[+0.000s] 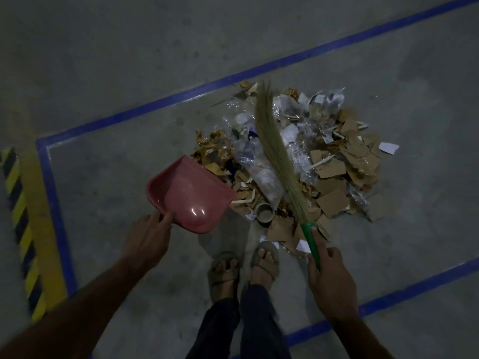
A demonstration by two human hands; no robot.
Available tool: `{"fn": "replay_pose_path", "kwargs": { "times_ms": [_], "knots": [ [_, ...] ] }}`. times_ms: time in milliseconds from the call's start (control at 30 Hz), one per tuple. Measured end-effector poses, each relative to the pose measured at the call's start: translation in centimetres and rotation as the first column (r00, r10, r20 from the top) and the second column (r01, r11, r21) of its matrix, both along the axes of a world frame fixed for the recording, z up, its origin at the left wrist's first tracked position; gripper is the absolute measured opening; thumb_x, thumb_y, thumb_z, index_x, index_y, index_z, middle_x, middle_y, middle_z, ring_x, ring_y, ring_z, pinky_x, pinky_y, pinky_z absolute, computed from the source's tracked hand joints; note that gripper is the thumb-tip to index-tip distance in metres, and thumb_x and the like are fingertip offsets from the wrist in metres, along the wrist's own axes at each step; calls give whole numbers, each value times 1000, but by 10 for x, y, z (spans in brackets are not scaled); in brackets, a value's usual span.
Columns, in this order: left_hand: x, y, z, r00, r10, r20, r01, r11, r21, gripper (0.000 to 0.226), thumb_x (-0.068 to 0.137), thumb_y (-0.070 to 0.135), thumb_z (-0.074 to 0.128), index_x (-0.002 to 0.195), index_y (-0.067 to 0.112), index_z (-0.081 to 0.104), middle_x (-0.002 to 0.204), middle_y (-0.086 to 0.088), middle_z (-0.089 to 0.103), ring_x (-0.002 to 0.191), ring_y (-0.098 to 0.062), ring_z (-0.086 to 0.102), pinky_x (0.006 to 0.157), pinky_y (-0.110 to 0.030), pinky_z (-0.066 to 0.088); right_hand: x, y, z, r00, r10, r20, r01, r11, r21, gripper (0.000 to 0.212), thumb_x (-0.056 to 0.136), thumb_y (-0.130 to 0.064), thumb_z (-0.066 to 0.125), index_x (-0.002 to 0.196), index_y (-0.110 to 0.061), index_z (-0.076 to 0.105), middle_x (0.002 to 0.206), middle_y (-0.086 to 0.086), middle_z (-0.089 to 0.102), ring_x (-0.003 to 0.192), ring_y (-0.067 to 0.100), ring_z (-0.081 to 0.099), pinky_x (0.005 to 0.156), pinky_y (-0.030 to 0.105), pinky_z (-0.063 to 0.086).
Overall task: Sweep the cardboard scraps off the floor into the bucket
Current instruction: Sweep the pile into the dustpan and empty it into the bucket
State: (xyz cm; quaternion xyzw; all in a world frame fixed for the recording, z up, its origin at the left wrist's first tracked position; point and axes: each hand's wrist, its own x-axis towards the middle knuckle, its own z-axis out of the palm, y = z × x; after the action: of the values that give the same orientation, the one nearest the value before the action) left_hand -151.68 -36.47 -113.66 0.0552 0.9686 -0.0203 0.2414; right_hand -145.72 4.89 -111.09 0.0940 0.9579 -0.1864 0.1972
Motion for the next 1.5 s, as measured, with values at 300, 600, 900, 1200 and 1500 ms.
{"fn": "replay_pose_path", "kwargs": {
  "times_ms": [300,600,900,1200,1500],
  "knots": [
    [-31,1,-26,996,15,-83,-15,1000,4,33,94,20,57,126,15,61,96,-18,62,74,-42,63,58,-43,47,-36,-13,-15,991,130,31,-133,986,104,85,98,-28,54,154,-48,-8,116,15,52,76,26,59,53,37,54],
    [-39,-56,-46,997,-50,-57,52,998,38,35,92,21,50,124,14,61,93,-17,59,74,-38,61,61,-42,45,-60,-66,-18,997,54,62,-56,997,45,76,103,-36,40,147,-57,-18,99,9,49,64,20,45,56,36,47],
    [-81,-173,-100,993,-116,6,116,993,-13,29,88,17,70,116,17,59,101,-16,61,80,-40,61,65,-45,47,-103,-88,-44,1000,7,-31,0,975,221,73,102,-30,46,152,-54,-2,94,15,45,60,26,44,52,34,44],
    [-162,-181,-194,971,-240,13,240,971,12,27,94,21,63,121,18,60,110,-17,64,95,-41,61,75,-47,46,-163,-74,-136,995,85,43,-94,945,313,82,99,-21,48,152,-54,-6,102,23,54,60,27,51,49,28,37],
    [-163,-113,-224,956,-293,9,290,951,109,30,93,18,65,122,15,59,110,-18,60,94,-41,58,74,-48,45,-137,-70,-166,906,378,190,-407,902,144,77,99,-25,45,150,-58,-2,99,11,55,58,24,48,50,34,47]
  ]
}}
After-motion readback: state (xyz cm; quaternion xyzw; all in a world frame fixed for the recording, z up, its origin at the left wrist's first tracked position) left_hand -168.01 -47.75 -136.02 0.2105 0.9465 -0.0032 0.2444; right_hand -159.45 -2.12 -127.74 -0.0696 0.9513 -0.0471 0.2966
